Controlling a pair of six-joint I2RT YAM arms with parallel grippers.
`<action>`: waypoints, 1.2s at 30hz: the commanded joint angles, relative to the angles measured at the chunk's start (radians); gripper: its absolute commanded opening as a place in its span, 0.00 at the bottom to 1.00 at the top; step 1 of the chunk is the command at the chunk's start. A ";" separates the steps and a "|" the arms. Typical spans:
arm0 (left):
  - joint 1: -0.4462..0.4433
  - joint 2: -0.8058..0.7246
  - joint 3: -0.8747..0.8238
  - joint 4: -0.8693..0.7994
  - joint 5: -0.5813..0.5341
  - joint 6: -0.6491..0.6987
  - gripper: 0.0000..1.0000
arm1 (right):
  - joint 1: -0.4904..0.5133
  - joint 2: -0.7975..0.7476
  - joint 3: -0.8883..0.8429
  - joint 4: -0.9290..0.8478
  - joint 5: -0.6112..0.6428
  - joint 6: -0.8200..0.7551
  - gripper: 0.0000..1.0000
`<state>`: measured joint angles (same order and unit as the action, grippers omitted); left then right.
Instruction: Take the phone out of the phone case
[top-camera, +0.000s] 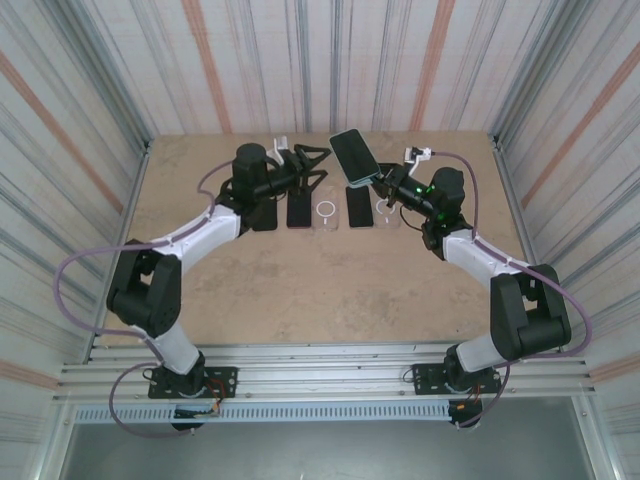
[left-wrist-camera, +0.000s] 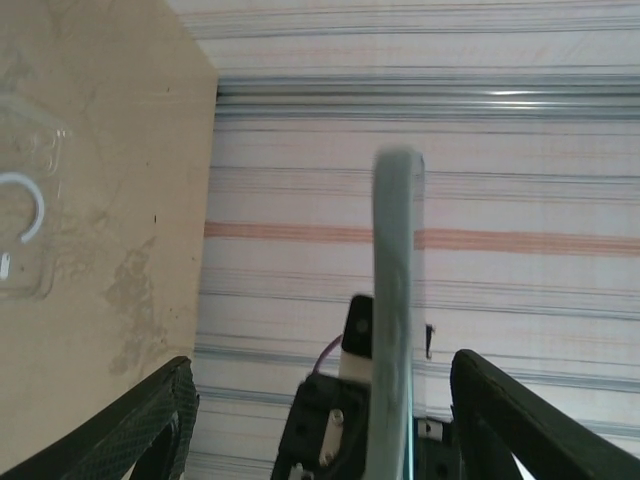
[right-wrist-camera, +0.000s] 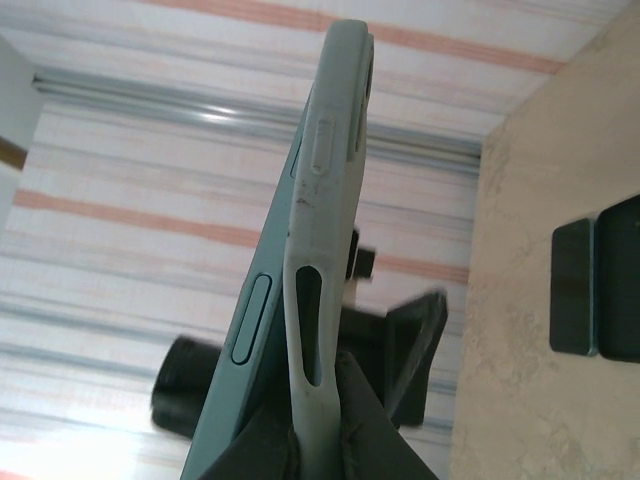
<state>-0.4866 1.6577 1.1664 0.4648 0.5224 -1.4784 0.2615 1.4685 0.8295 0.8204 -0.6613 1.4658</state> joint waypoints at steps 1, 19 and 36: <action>-0.073 -0.095 -0.052 0.028 -0.126 -0.033 0.70 | 0.002 0.001 0.000 0.014 0.079 -0.020 0.00; -0.298 -0.064 -0.028 0.114 -0.374 -0.113 0.56 | 0.054 -0.007 -0.063 0.071 0.261 -0.076 0.00; -0.267 0.005 -0.024 0.178 -0.393 -0.146 0.57 | 0.068 -0.031 -0.073 0.079 0.255 -0.115 0.00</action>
<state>-0.7685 1.6444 1.1172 0.5934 0.1555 -1.6058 0.3168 1.4727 0.7475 0.8227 -0.4107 1.4002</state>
